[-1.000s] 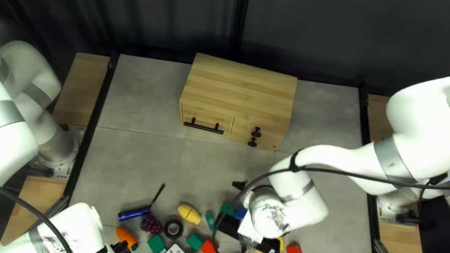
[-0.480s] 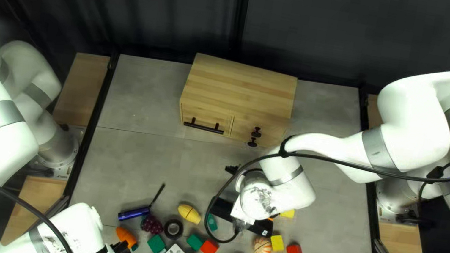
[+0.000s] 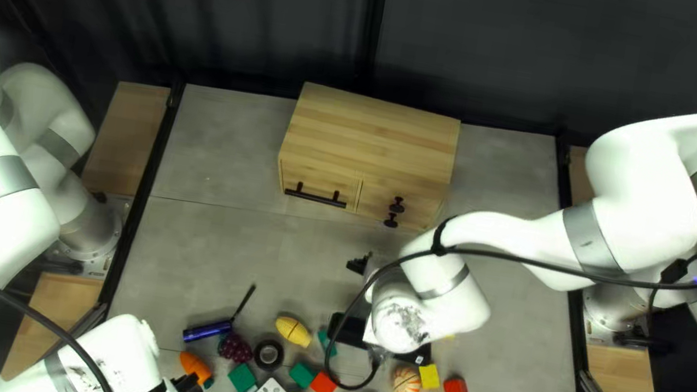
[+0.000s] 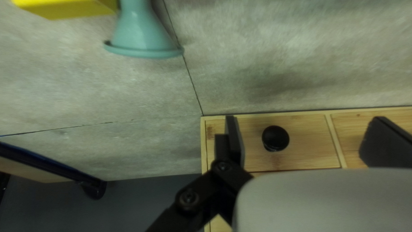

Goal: Open drawers and place objects into drawer and close

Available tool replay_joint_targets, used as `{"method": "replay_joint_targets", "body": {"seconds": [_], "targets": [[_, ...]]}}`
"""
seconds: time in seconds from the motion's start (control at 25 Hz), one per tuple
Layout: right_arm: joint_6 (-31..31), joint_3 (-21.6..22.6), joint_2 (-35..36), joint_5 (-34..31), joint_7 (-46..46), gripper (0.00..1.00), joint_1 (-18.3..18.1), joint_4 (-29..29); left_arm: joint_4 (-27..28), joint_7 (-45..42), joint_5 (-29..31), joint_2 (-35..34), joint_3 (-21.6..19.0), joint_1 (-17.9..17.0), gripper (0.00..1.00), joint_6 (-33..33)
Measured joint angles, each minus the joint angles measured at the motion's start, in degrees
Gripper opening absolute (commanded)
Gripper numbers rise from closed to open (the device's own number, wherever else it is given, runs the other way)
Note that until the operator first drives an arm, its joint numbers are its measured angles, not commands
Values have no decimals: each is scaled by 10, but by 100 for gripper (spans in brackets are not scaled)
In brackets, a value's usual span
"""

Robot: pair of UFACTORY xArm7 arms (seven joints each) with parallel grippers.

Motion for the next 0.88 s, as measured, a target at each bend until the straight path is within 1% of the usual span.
{"method": "replay_joint_targets", "body": {"seconds": [0.12, 0.32, 0.68, 0.88], "targets": [[10, 9, 2, 1, 6, 100, 13, 0, 0, 0, 0, 0, 0, 0, 100, 0], [42, 22, 22, 8, 4, 100, 31, 30, 0, 0, 0, 0, 0, 0, 100, 0], [61, 12, 30, 4, -4, 100, 24, 46, 0, 0, 0, 0, 0, 0, 100, 0], [68, 15, 32, 10, 1, 100, 28, 57, 0, 0, 0, 0, 0, 0, 100, 0]]}}
